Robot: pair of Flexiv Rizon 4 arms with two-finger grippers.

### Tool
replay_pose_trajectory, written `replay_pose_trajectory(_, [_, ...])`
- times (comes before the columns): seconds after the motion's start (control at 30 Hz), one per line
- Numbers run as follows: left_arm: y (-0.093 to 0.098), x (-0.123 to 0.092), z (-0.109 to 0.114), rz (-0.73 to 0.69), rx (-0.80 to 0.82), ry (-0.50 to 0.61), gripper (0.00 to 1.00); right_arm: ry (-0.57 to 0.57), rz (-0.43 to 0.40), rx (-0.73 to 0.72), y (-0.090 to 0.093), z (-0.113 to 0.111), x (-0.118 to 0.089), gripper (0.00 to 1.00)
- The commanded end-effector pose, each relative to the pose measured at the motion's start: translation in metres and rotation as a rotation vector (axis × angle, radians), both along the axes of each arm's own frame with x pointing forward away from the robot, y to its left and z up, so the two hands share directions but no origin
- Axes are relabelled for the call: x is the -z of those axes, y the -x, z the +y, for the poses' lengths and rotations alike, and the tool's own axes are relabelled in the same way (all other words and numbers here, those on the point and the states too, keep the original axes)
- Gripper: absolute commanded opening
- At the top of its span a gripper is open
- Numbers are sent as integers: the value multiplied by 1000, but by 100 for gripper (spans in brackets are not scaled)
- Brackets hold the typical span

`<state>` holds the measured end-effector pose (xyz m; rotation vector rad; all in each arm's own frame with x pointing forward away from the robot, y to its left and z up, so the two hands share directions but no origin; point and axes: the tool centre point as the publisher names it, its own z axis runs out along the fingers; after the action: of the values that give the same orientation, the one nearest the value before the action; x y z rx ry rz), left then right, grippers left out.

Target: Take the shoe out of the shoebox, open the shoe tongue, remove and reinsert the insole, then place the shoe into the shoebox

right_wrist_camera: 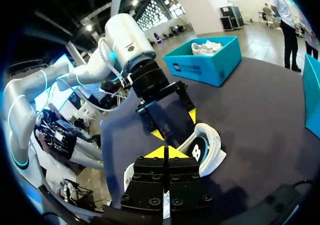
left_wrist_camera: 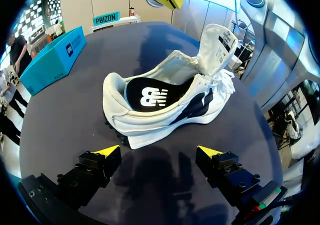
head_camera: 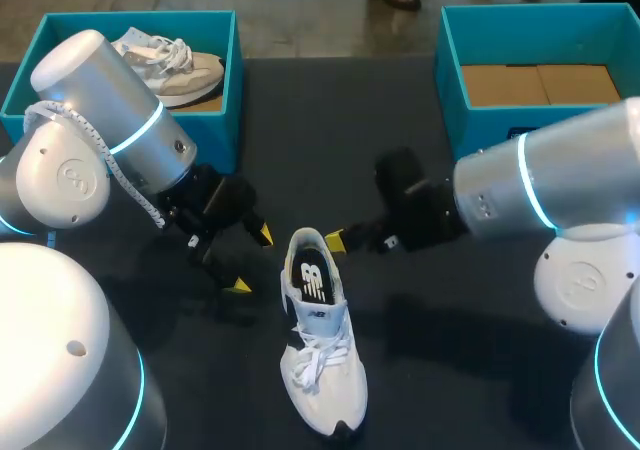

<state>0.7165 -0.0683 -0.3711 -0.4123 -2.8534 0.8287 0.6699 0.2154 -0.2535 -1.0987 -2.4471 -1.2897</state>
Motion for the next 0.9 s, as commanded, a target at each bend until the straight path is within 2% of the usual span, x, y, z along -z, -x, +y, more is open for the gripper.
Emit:
replay_pose_trajectory(0.03, [0, 0, 0, -1, 0, -2, 100, 185, -58, 131, 0, 5, -2, 0])
replay_pose_trajectory(0.23, [3, -6, 5, -23, -52, -54, 100, 249, -90, 176, 5, 9, -4, 0])
replay_pose_trajectory(0.33, [4, -10, 15, -22, -92, -77, 100, 289, -113, 199, 8, 11, -5, 0])
replay_pose_trajectory(0.6, [4, -16, 47, -10, -146, -93, 100, 375, -105, 257, 5, 27, 15, 0])
replay_pose_trajectory(0.9, [-1, -26, 79, 27, -50, -129, 100, 438, -86, 304, -4, 43, 30, 0])
